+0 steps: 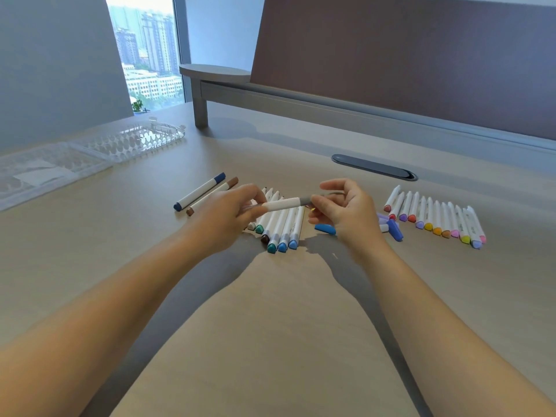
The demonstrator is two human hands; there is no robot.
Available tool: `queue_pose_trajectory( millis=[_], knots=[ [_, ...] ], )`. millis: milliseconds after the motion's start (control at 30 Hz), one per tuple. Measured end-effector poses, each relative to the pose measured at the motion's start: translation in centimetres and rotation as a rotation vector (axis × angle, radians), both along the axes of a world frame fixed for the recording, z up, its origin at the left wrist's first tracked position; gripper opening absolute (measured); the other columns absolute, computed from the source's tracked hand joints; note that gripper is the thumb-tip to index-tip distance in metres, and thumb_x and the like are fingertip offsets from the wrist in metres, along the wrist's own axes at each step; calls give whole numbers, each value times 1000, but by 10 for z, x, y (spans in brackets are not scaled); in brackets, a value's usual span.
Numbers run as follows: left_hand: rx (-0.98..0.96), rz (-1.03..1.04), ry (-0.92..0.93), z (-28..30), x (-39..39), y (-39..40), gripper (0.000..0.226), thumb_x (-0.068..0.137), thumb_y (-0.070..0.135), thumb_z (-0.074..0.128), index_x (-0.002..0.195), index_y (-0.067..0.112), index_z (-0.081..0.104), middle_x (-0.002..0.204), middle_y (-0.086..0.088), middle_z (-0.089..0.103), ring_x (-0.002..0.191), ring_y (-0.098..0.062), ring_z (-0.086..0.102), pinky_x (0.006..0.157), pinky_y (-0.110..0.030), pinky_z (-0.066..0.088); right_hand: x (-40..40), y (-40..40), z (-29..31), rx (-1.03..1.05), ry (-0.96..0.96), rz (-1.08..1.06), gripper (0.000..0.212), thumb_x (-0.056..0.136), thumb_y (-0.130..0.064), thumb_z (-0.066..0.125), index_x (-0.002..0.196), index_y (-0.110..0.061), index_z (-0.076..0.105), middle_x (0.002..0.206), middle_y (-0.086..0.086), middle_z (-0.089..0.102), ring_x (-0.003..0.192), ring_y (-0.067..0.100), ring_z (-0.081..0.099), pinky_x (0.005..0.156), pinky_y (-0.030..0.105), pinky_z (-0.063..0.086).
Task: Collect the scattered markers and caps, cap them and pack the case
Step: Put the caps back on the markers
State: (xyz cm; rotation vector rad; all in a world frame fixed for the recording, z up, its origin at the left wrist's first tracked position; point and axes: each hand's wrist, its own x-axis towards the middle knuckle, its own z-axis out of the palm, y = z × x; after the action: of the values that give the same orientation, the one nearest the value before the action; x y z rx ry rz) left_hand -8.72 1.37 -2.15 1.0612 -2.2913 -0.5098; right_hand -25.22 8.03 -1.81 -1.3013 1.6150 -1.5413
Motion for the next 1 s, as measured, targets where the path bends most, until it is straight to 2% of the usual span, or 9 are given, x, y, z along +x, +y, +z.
queue_pose_trajectory(
  millis=[100, 167, 367, 433, 533, 633, 700, 900, 1000],
  knots=[
    [37, -15, -11, 3, -2, -3, 12, 91, 25, 49, 95, 15, 54, 68, 11, 46, 60, -5, 41, 55, -15, 33, 5, -11, 2, -28, -154, -83, 16, 90, -5, 53, 78, -15, 48, 72, 2, 60, 45, 1, 62, 50, 10, 53],
    [39, 0, -28, 7, -3, -6, 9, 91, 26, 50, 88, 18, 49, 67, 11, 44, 59, -6, 40, 53, -14, 29, 11, -18, 3, -38, -180, -121, 19, 90, -5, 52, 76, -16, 48, 71, 2, 59, 49, 6, 62, 51, 10, 52],
    [-22, 88, -31, 10, -1, -20, 21, 92, 29, 48, 94, 9, 56, 84, -4, 57, 73, -18, 46, 66, -26, 36, 23, -45, -2, -84, -220, -205, 11, 94, -6, 48, 85, -11, 51, 71, -1, 57, 61, 7, 57, 54, 9, 51],
    [-47, 98, -36, 11, 1, -25, 24, 92, 29, 48, 97, 7, 57, 86, -6, 58, 75, -19, 48, 66, -27, 39, 25, -52, -3, -81, -178, -203, 5, 94, -6, 46, 92, -8, 50, 72, -2, 57, 62, 7, 57, 54, 8, 50],
    [-52, 127, -13, 10, 7, -35, 25, 92, 28, 50, 98, 5, 59, 91, -9, 63, 78, -19, 50, 69, -26, 39, 24, -61, -3, -50, -54, -158, 15, 95, -7, 44, 105, -5, 55, 84, 1, 61, 69, 7, 58, 60, 10, 51],
    [-41, 216, -3, 5, 11, -45, 25, 92, 29, 51, 96, 6, 60, 89, -9, 63, 77, -21, 51, 64, -24, 37, 22, -67, -5, 13, 166, -131, 30, 96, -11, 44, 123, -5, 54, 112, 7, 61, 98, 15, 57, 83, 20, 48],
    [-60, 312, -71, 2, 14, -51, 26, 92, 30, 50, 97, 7, 61, 86, -6, 58, 76, -21, 47, 61, -26, 32, 19, -70, -6, 35, 242, -148, 32, 97, -12, 43, 127, -7, 52, 125, 8, 57, 111, 17, 53, 90, 22, 42],
    [17, 442, -236, -12, 16, -59, 23, 91, 18, 46, 104, 2, 55, 88, -11, 51, 77, -24, 44, 66, -30, 33, 8, -70, -10, 99, 373, -217, 28, 97, -13, 42, 121, -6, 55, 123, 9, 58, 104, 13, 50, 84, 19, 38],
    [40, 415, -244, -17, 13, -60, 24, 91, 13, 44, 109, -1, 52, 105, -17, 51, 82, -22, 41, 70, -27, 33, 4, -66, -10, 123, 387, -226, 27, 97, -13, 42, 118, -6, 56, 120, 9, 59, 97, 12, 48, 82, 24, 41]
  ],
)
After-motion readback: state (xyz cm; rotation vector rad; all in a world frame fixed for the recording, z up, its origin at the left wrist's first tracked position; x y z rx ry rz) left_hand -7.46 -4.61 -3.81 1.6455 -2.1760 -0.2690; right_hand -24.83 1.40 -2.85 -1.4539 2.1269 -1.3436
